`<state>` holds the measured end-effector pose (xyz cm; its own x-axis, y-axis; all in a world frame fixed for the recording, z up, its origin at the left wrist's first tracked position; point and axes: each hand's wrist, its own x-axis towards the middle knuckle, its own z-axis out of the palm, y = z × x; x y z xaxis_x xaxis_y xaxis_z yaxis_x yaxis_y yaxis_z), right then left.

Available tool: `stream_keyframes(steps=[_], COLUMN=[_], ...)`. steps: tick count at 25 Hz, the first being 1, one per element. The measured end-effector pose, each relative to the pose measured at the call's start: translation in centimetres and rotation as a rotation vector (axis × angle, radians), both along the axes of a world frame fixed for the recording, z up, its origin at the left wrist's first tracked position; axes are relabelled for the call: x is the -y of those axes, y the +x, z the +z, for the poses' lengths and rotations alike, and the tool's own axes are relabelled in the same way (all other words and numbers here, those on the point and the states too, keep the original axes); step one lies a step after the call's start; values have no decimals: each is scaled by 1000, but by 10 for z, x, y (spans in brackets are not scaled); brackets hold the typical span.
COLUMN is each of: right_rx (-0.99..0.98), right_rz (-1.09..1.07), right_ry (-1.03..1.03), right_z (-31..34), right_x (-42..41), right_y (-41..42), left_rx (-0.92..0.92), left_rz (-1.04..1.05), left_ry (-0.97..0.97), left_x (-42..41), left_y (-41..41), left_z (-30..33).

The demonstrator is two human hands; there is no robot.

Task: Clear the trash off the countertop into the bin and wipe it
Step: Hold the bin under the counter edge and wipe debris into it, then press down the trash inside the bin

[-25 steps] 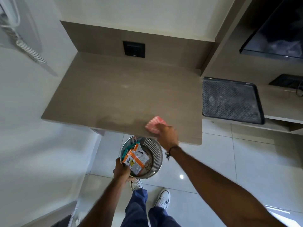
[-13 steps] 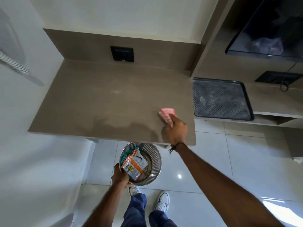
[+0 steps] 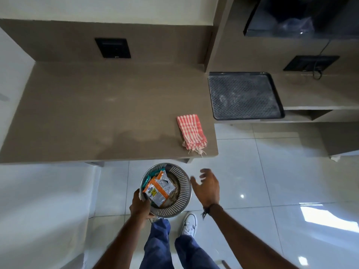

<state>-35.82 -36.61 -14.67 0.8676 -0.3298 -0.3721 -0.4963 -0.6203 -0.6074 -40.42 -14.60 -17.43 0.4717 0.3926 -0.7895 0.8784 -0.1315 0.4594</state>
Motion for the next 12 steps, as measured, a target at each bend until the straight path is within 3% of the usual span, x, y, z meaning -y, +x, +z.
stream_keyframes(steps=[3,12], right_rx=[-352,-506], right_rz=[23,44], right_ry=[201,44], right_z=[-69,-296], right_x=[10,13], right_y=[-19,-21], left_rx=[-5,-81], left_rz=[-48,5], left_ry=[16,48], left_x=[8,17], left_y=[-7,-4], left_z=[-44,-268])
